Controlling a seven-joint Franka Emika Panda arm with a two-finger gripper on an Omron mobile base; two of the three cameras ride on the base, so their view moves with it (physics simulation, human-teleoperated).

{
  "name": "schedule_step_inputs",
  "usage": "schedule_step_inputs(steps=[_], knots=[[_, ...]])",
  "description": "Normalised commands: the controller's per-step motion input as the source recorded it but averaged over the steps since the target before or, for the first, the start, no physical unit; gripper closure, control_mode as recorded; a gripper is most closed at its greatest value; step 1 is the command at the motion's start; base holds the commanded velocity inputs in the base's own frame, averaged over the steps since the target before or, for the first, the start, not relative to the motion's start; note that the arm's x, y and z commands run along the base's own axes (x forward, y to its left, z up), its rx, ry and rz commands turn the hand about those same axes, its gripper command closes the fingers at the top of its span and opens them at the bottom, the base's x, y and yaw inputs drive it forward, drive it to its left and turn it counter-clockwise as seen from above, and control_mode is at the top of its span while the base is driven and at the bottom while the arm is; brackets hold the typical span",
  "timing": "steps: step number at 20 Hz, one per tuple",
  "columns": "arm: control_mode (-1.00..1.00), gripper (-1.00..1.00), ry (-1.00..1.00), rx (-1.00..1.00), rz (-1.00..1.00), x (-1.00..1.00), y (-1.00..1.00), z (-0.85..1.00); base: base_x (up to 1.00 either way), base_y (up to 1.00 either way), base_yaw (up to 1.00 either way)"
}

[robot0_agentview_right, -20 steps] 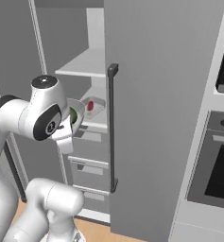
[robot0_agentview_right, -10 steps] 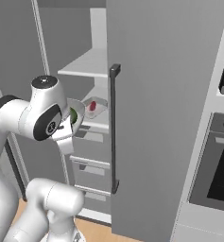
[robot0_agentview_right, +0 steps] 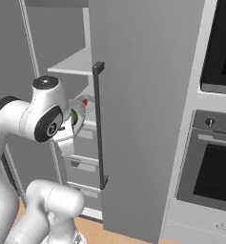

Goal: Take the meat container that has the steak and place it on the second highest rack of the freezer. Then take the vegetable container that has the avocado and lemon and place it on the highest rack of the freezer.

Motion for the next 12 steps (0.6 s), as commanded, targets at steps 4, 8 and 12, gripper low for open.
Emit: schedule_step_inputs(steps=[4, 8, 12], knots=[[1.0, 1.0, 0.0, 0.0, 0.0, 0.0, 0.0, 0.0, 0.24, 0.14, 0.0], [1.0, 1.0, 0.0, 0.0, 0.0, 0.0, 0.0, 0.0, 0.45, 0.44, 0.0], [1.0, 1.0, 0.0, 0.0, 0.0, 0.0, 0.0, 0.0, 0.56, 0.47, 0.0]])
